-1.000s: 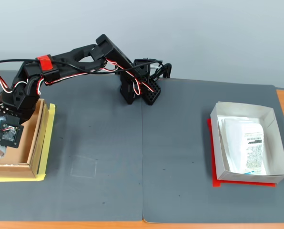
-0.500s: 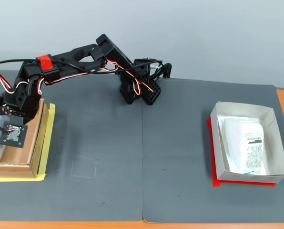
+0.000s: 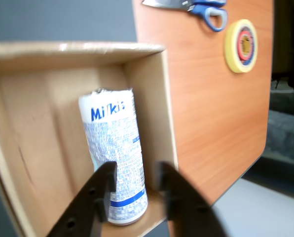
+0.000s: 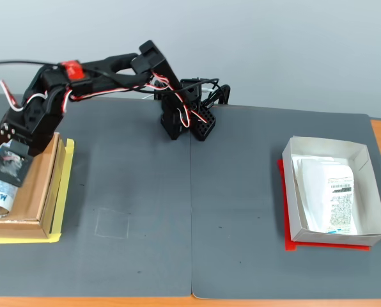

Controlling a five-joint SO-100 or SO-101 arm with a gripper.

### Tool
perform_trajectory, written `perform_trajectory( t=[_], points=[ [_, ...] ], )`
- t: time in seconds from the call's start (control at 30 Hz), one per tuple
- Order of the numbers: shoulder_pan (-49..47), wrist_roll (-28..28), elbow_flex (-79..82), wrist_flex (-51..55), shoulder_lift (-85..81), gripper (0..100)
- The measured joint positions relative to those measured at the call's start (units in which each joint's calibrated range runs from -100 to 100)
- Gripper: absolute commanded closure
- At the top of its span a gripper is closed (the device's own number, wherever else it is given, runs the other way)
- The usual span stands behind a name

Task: Pick the can and put it in the brown box

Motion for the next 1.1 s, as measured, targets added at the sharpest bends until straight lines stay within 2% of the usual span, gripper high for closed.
perform_trajectory(
  t=[0.2,0.33,0.53,1.1],
  points=[
    [-3.4,-11.62,4.17,0.17,-10.74,99],
    [-7.02,-16.41,12.87,0.17,-20.37,99],
    [-13.9,-19.78,29.92,0.17,-36.94,99],
    [-37.92,-22.17,87.04,0.17,-90.11,99]
  ],
)
